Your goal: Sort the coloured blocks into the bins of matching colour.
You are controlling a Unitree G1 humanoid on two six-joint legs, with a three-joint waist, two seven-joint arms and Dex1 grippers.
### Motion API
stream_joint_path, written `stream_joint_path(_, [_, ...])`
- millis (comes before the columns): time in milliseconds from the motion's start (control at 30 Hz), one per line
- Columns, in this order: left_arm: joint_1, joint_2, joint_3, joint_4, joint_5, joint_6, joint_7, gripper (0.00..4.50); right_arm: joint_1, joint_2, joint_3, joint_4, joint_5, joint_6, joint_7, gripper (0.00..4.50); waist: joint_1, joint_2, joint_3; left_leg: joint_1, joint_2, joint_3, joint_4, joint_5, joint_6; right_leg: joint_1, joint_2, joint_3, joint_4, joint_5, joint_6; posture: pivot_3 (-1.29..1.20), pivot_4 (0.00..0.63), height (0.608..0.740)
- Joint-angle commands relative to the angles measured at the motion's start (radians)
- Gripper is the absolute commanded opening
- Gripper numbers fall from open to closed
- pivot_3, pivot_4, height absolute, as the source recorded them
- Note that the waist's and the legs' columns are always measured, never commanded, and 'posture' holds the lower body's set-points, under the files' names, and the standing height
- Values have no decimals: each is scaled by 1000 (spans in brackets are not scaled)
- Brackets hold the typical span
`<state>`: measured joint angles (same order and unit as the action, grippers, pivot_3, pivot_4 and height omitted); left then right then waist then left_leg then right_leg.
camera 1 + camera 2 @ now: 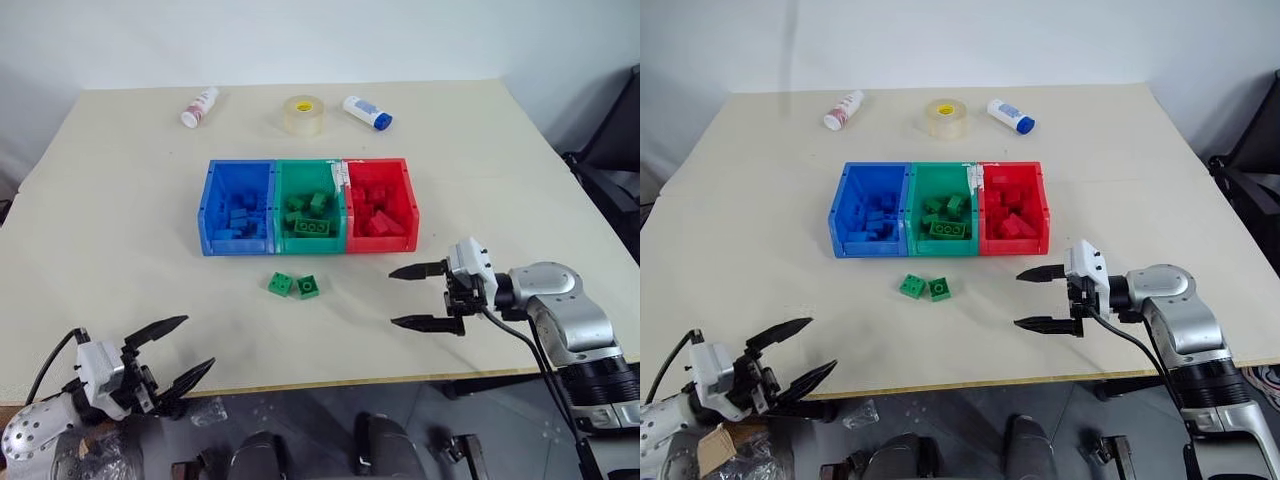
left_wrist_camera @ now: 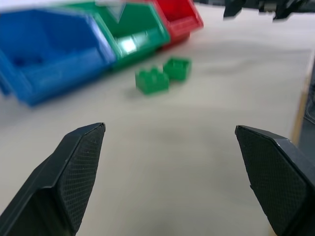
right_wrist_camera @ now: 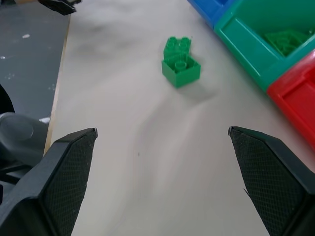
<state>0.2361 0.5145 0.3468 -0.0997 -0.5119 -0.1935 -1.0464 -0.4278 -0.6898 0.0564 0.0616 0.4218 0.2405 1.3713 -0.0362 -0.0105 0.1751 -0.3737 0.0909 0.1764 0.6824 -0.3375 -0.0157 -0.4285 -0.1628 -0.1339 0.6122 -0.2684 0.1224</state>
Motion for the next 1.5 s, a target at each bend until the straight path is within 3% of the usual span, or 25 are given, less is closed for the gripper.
stream_joint_path(33, [-48,-17,-78,-45,54,38,69,4500,-13,12,-25,-23,19,-16,-14,4470,5,0,0,0,0,1,0,0,0,0,0,0,0,0,0,0,150,740])
stream_joint_path(233, [-212,-74,-238,18,195,80,179,4500,32,19,-48,-20,5,-62,-57,4470,11,0,0,-1,-1,2,0,0,0,0,0,-1,0,0,1,0,150,740])
stream_joint_path(433, [-360,-120,-319,172,339,107,322,4500,117,27,-75,-86,10,-82,-125,4470,9,0,0,-1,-1,2,0,0,0,1,0,-1,0,0,1,0,150,740])
stream_joint_path(733, [-487,-135,-394,309,400,92,331,4500,209,30,-99,-198,23,-66,-210,4470,28,2,-1,2,-2,0,1,3,1,4,0,0,0,1,1,0,150,740])
stream_joint_path(867, [-511,-139,-406,340,405,88,329,3582,233,28,-104,-235,27,-58,-239,4500,36,4,-3,2,-2,0,1,4,1,4,0,0,0,2,0,0,150,740])
stream_joint_path(1100, [-512,-125,-408,277,362,106,280,1446,248,21,-108,-264,33,-50,-263,4500,36,4,-3,2,-2,-1,1,4,1,5,0,0,0,2,0,0,150,740])
stream_joint_path(1233, [-531,-118,-401,160,288,185,239,1449,234,16,-111,-261,36,-43,-267,4500,35,4,-3,1,-2,-1,1,4,1,4,0,-1,0,2,0,0,150,740])
stream_joint_path(1500, [-663,-158,-360,27,233,357,349,1449,215,14,-119,-264,40,-29,-287,4500,35,3,-2,-1,-2,-1,1,4,1,3,0,-1,-1,2,1,0,150,740])
